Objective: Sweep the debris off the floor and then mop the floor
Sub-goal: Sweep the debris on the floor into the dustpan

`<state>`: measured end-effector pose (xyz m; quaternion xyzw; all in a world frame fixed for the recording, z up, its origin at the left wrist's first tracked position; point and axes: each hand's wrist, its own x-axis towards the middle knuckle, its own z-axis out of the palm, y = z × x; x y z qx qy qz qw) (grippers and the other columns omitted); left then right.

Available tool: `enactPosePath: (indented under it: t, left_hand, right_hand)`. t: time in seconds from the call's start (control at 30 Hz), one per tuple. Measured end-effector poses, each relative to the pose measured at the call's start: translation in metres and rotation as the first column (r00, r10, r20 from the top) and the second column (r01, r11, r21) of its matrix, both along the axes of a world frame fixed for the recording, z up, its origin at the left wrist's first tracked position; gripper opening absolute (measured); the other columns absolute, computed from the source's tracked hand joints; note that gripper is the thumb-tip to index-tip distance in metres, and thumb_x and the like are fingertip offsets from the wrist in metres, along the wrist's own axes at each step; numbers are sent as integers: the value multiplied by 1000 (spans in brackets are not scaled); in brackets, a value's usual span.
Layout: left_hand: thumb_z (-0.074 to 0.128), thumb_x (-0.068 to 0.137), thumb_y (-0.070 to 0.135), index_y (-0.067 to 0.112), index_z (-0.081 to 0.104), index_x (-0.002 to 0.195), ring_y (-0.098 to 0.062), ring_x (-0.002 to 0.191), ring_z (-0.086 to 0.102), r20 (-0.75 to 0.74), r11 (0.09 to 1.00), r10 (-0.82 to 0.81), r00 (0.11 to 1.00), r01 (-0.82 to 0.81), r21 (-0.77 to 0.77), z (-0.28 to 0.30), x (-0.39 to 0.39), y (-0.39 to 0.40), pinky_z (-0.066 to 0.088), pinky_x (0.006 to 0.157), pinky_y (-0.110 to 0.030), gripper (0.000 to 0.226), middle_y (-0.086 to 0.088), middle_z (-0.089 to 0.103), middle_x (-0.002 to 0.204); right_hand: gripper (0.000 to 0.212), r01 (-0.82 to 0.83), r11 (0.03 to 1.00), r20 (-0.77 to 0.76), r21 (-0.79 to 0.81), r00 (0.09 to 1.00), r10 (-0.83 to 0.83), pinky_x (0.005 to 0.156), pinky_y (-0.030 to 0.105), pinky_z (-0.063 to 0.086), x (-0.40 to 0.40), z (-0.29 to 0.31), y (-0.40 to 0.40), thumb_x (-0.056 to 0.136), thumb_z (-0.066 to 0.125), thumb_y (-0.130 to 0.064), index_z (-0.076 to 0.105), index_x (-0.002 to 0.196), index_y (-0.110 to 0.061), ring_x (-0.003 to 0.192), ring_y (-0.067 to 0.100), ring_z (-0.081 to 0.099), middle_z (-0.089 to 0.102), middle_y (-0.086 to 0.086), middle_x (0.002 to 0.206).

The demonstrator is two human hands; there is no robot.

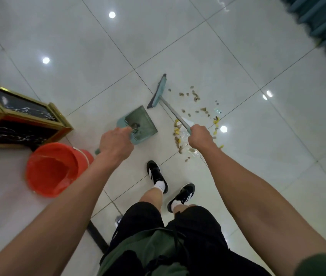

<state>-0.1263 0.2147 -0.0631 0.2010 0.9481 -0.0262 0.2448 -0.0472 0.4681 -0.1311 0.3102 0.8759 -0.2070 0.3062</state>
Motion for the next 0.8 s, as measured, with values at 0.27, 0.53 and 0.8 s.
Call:
enactPosePath:
  t: [0.27,0.53,0.8]
  left_hand:
    - [51,91,12,17,62,107,-27,73,53,-9,995,-93,996,93,-23,9,32,39,46,68,-36,20,-7,56,87]
    - [52,87,10,18,64,103,-28,71,54,-33,988,-154,988,154,-10,14,84,67,46,65,-35,21,-7,59,85]
    - [53,87,15,21,65,109,-32,82,65,-63,980,-197,978,198,9,20,88,80,53,72,-38,25,-10,65,93]
  right_hand:
    - [25,98,993,93,60,990,-103,61,31,42,99,3,41,88,53,-1,58,111,-8,68,20,51,45,1,77]
    - [30,286,958,93,3,954,-285,66,31,48,204,12,68,88,51,-8,62,116,-11,82,27,61,58,8,96]
    - [43,419,899,-63,-127,901,-428,62,31,51,244,11,69,89,48,-6,70,122,-21,74,28,64,67,8,93]
